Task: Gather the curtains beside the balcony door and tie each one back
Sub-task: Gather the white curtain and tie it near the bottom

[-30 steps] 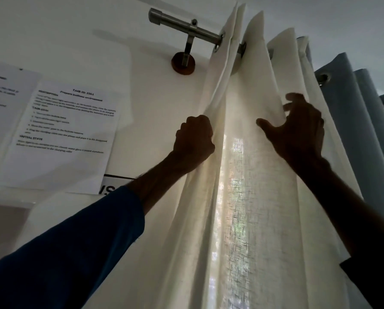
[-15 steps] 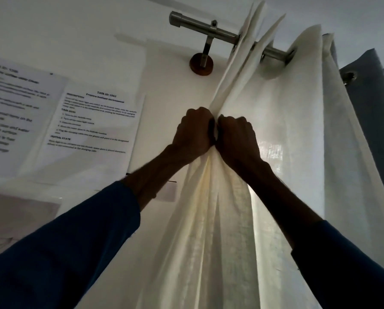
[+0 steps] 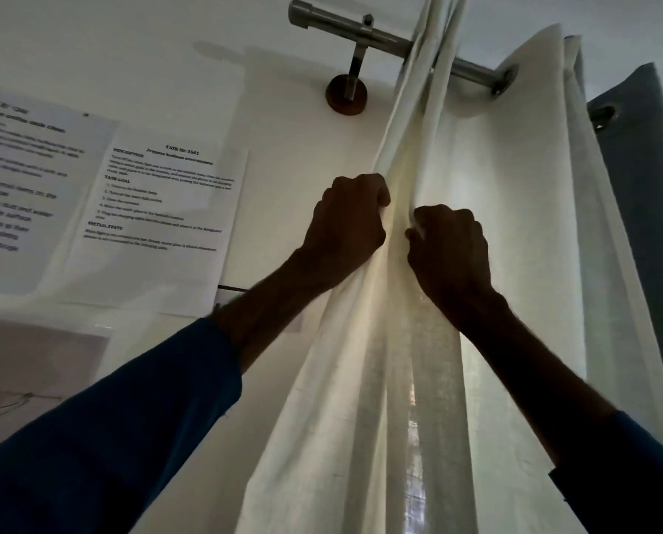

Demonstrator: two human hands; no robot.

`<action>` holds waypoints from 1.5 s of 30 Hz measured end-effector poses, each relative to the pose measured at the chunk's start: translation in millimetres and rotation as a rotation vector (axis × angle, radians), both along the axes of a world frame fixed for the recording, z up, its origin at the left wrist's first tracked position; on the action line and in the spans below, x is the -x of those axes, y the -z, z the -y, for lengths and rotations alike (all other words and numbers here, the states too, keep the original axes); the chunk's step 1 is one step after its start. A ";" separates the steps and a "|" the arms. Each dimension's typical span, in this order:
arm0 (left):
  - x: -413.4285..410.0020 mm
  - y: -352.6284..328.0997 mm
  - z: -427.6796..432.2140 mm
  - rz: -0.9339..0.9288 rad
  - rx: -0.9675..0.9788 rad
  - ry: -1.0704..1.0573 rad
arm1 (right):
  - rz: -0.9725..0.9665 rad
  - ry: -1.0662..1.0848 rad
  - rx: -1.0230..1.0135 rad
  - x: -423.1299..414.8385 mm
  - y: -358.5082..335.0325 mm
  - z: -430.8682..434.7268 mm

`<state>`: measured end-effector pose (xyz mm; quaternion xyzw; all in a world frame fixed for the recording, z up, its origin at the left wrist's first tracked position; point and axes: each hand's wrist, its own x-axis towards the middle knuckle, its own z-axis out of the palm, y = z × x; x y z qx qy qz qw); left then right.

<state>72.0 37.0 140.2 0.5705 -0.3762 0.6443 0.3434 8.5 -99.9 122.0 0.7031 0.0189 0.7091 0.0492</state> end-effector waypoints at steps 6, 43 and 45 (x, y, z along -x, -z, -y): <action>19.2 5.7 20.8 0.060 -0.079 -0.040 | 0.004 0.094 0.018 6.9 8.9 -3.3; 8.8 34.9 36.0 -0.053 -0.263 0.259 | -0.162 0.076 0.168 6.8 66.5 17.1; 11.0 32.5 37.5 -0.070 -0.255 0.275 | -0.154 0.076 0.178 4.6 68.7 17.6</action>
